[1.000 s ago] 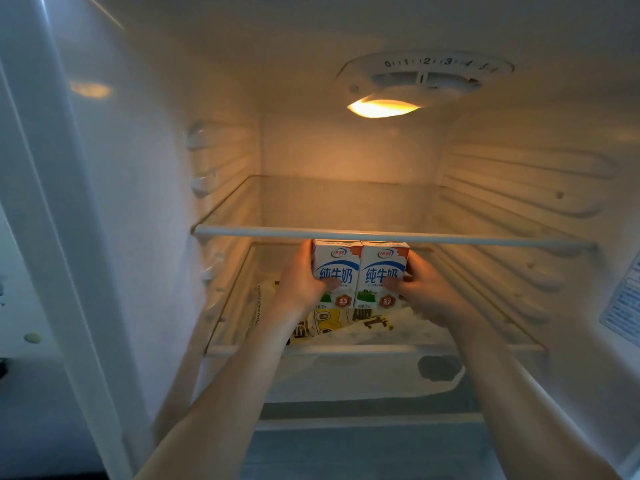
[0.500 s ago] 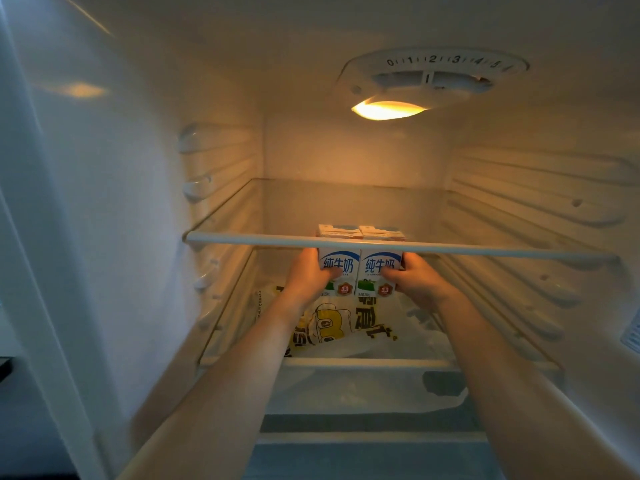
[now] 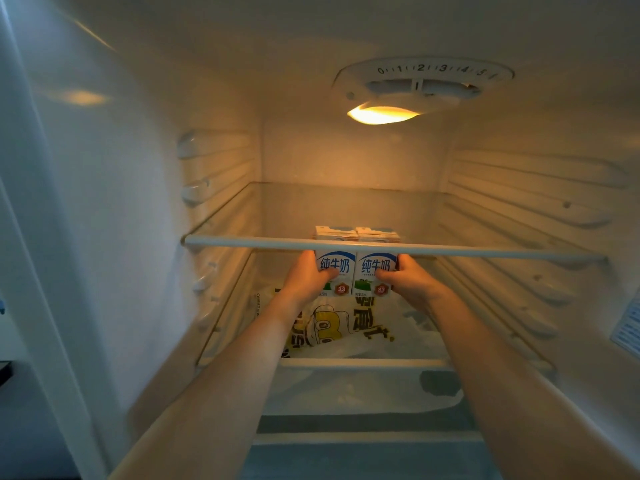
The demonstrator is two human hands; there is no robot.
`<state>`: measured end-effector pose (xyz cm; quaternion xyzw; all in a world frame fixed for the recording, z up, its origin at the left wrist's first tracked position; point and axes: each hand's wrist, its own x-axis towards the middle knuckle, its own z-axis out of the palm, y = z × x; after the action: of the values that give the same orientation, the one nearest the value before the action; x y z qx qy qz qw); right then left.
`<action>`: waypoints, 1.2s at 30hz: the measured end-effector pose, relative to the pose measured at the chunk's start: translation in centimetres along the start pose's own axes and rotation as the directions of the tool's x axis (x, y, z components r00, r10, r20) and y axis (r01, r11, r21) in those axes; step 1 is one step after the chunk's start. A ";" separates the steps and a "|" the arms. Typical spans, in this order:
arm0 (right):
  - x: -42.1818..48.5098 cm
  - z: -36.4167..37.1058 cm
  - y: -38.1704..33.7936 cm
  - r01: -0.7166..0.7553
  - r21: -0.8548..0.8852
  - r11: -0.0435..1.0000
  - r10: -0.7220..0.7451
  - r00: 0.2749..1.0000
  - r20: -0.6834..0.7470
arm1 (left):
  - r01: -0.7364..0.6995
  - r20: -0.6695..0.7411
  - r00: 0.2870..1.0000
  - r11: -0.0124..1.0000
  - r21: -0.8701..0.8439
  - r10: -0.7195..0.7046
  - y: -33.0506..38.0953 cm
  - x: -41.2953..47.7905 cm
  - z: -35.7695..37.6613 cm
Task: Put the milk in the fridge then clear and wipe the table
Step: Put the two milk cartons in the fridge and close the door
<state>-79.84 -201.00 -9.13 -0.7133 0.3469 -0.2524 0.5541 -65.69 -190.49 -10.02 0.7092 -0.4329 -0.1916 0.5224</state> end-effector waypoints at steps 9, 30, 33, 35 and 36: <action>-1.3 0.0 0.2 0.037 0.025 0.999 -0.036 0.999 -0.029 | 0.020 -0.024 0.999 0.999 -0.038 -0.021 0.1 -1.1 0.0; -12.0 2.3 0.3 0.055 -0.065 0.996 -0.066 0.982 -0.176 | -0.026 0.000 1.000 0.977 0.211 0.027 1.5 -11.4 -1.7; -15.1 3.0 0.4 0.066 -0.075 0.995 -0.080 0.976 -0.203 | -0.071 0.025 0.997 0.971 0.229 0.067 1.8 -14.4 -2.5; -17.3 3.5 0.5 0.070 -0.083 0.994 -0.088 0.970 -0.228 | -0.088 0.041 0.996 0.975 0.206 0.081 1.7 -16.2 -2.9; -18.4 3.6 0.5 0.071 -0.098 0.993 -0.093 0.967 -0.239 | -0.086 0.045 0.996 0.979 0.184 0.079 1.6 -17.0 -3.1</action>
<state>-88.84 -184.61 -10.14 -0.7147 0.3931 -0.3449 0.4644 -73.48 -174.97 -10.41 0.7324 -0.4877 -0.1418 0.4534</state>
